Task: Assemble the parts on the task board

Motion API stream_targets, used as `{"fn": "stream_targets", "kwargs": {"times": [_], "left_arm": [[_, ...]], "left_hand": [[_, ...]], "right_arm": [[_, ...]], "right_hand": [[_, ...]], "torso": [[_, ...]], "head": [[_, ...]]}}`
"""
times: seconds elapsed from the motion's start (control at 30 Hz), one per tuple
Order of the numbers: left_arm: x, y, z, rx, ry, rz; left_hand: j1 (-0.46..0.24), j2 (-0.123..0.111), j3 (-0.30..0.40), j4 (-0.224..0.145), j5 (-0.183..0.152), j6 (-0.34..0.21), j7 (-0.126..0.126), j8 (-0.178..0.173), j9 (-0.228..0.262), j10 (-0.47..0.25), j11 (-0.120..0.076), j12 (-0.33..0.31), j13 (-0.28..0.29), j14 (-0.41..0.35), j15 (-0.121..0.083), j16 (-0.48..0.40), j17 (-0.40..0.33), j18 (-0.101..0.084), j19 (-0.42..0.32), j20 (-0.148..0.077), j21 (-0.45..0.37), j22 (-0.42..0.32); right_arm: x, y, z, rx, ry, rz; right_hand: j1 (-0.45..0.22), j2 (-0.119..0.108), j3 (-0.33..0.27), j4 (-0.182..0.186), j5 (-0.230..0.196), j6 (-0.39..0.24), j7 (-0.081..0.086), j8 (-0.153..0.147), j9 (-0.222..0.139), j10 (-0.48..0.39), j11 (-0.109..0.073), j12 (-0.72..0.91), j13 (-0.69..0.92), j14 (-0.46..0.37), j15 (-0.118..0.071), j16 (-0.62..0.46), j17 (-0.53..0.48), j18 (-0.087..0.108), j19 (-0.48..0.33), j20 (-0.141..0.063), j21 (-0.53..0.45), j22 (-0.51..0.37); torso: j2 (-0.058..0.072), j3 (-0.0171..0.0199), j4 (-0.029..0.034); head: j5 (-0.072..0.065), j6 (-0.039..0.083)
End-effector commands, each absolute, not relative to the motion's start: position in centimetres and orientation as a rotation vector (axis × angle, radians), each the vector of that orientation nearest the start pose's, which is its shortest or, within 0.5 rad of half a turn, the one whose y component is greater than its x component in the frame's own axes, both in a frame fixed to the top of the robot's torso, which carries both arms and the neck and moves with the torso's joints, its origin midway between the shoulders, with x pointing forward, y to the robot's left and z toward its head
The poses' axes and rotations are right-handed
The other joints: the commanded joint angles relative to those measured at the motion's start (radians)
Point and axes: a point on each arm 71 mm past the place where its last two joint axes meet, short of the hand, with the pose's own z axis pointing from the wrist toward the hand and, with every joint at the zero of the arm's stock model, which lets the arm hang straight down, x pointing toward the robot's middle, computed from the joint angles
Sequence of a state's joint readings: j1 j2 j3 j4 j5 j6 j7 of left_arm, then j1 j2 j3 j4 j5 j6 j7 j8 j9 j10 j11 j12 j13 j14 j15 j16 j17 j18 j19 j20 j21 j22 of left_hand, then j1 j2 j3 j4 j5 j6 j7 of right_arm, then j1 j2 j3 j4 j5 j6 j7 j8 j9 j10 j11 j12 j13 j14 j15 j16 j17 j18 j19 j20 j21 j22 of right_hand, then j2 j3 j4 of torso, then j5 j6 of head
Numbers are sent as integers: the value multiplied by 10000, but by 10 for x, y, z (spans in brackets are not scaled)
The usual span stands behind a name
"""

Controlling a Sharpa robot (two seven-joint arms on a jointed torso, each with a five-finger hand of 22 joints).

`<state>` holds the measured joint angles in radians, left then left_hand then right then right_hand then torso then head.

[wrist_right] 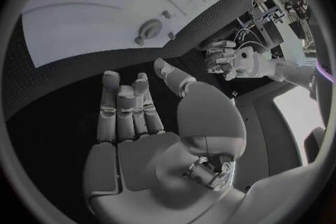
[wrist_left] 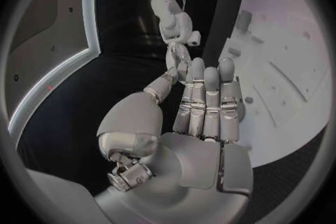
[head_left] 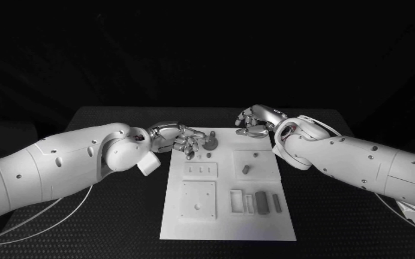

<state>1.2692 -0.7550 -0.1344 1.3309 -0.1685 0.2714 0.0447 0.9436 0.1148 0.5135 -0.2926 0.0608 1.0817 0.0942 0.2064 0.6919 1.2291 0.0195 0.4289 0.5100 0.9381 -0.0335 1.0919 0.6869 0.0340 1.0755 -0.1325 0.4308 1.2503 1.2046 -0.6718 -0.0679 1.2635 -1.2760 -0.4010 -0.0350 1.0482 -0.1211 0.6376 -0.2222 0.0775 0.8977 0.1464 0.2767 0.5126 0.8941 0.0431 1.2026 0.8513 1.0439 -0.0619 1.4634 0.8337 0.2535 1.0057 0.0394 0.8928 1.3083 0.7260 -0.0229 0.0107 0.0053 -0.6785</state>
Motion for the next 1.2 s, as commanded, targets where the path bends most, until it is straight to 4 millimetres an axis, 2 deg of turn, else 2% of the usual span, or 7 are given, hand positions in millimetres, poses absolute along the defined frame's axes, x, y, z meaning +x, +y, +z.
{"fn": "stream_targets", "kwargs": {"times": [0.03, 0.1, 0.33, 0.83, 1.07, 1.2], "left_arm": [[488, 181, -197, -7198, 21418, -19166], [487, 182, -196, -7105, 21390, -19374], [488, 186, -195, -7139, 21225, -19568], [487, 189, -194, -7009, 21268, -19855], [488, 190, -195, -7042, 21317, -19773], [490, 192, -195, -7168, 21176, -19531]], "left_hand": [[203, 259, -11, 46, -22, -112, 17, 161, 705, 27, -53, -73, 30, -126, 18, 16, 13, 152, -101, 17, -76, 10], [193, 283, -11, 53, -32, -141, 28, 156, 729, 6, -44, -85, 50, -153, 31, 7, 15, 147, -120, 27, -94, 9], [144, 357, -35, 66, -47, -165, 32, 194, 851, -19, -34, -87, 135, -199, 56, -2, 27, 143, -145, 51, -132, 10], [105, 444, -64, 59, -55, -264, 36, 262, 1146, -70, -38, -51, 373, -240, 76, -6, 51, 158, -150, 71, -178, 29], [-41, 674, -218, 34, -123, -541, 70, 468, 1863, -321, -1, 109, 839, -411, 147, 35, 134, 186, -237, 139, -231, 122], [-30, 703, -240, 31, -123, -631, 73, 517, 2113, -415, -3, 210, 1031, -455, 159, 61, 165, 205, -261, 157, -234, 178]], "right_arm": [[532, -196, -202, 872, 16322, 7068], [533, -199, -203, 939, 16338, 7026], [534, -202, -203, 1012, 16353, 7024], [532, -204, -203, 1023, 16373, 7043], [530, -201, -202, 977, 16417, 7145], [528, -199, -200, 833, 16291, 7322]], "right_hand": [[74, 9, 11, -74, 17, -11, 62, -50, -10, -18, -4, 52, -11, 9, -6, -22, -10, 83, -15, 2, -39, 131], [77, 12, 9, -80, 16, -10, 62, -50, -10, -18, -4, 52, -11, 9, -5, -22, -11, 83, -15, 2, -39, 131], [87, 18, 2, -107, 15, -8, 62, -48, -11, -18, -4, 53, -13, 10, -4, -21, -12, 83, -16, 4, -40, 133], [92, 23, -8, -130, 14, -5, 63, -47, -12, -19, -3, 55, -15, 10, -3, -21, -14, 83, -17, 6, -41, 135], [87, 24, -15, -136, 13, -5, 64, -46, -13, -19, -2, 55, -17, 9, -2, -21, -15, 83, -18, 8, -42, 135], [89, 26, -17, -144, 13, -5, 64, -47, -14, -19, -2, 56, -17, 9, -2, -21, -15, 83, -18, 9, -42, 136]], "torso": [[-1, -8, -6], [-3, -16, -2], [-8, 4, 3], [-4, 7, -2], [-5, 6, 3], [-5, 4, 4]], "head": [[9, 17], [-4, 8], [-33, 16], [-32, -12], [-32, -10], [-36, -9]]}}
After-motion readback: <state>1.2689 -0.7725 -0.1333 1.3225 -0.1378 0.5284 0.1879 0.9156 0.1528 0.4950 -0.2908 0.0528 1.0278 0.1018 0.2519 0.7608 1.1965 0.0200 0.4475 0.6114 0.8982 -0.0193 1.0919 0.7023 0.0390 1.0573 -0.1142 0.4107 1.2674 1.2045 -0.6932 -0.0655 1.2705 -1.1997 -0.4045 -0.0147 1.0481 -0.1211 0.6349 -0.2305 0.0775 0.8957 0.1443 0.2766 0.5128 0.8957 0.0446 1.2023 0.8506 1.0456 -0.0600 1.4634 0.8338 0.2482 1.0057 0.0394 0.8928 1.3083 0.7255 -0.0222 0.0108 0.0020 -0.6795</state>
